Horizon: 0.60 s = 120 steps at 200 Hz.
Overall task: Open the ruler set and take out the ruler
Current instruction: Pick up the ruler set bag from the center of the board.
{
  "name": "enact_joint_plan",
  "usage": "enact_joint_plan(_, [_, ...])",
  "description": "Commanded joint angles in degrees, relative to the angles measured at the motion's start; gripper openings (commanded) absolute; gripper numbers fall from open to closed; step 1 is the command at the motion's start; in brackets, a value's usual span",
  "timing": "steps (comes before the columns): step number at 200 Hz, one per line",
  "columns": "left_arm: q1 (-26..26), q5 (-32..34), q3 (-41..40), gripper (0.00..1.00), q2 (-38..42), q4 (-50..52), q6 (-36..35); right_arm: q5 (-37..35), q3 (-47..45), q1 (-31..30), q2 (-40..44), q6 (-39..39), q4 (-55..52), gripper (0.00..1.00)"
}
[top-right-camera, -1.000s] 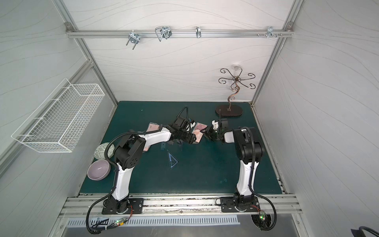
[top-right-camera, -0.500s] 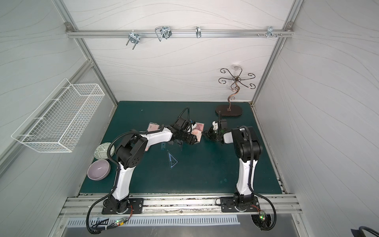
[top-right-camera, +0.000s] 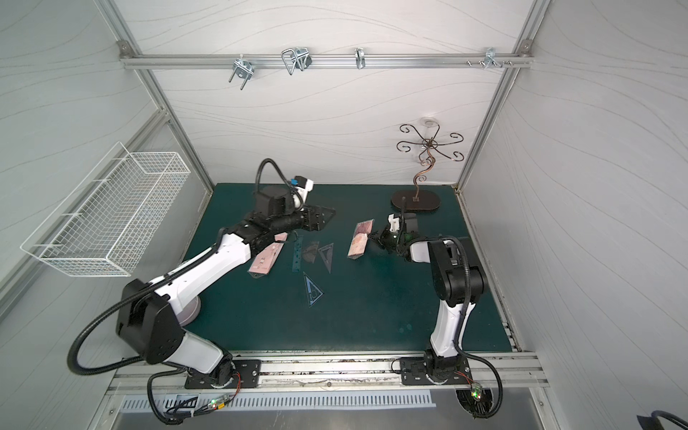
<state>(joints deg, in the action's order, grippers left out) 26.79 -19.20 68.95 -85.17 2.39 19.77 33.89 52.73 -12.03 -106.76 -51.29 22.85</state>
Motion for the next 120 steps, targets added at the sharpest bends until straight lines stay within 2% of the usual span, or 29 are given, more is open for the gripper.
enact_joint_plan(1, [0.05,1.16,-3.55,0.83,0.20,1.86,1.94,0.20,-0.35,-0.06,4.91,2.79,-3.84,0.00])
enact_joint_plan(31, [-0.51,0.85,-7.94,0.84,1.62,0.60,2.56,-0.38,-0.31,-0.04,5.87,4.00,-9.07,0.00])
enact_joint_plan(57, [-0.51,-0.31,-8.64,0.84,0.48,1.03,2.55,-0.62,-2.54,0.11,6.57,3.77,-11.17,0.00])
enact_joint_plan(78, [-0.20,-2.95,-8.87,0.85,-1.85,-0.71,2.77,3.71,-5.21,0.32,7.92,4.11,-7.36,0.00])
enact_joint_plan(105, [-0.11,-9.89,-6.08,0.91,-5.96,-1.67,4.14,8.56,-7.20,0.26,11.44,2.41,-2.67,0.00])
enact_joint_plan(120, [-0.08,-10.39,-6.25,0.91,-6.13,-4.26,6.35,11.88,-6.64,-0.24,13.52,2.82,-1.69,0.00])
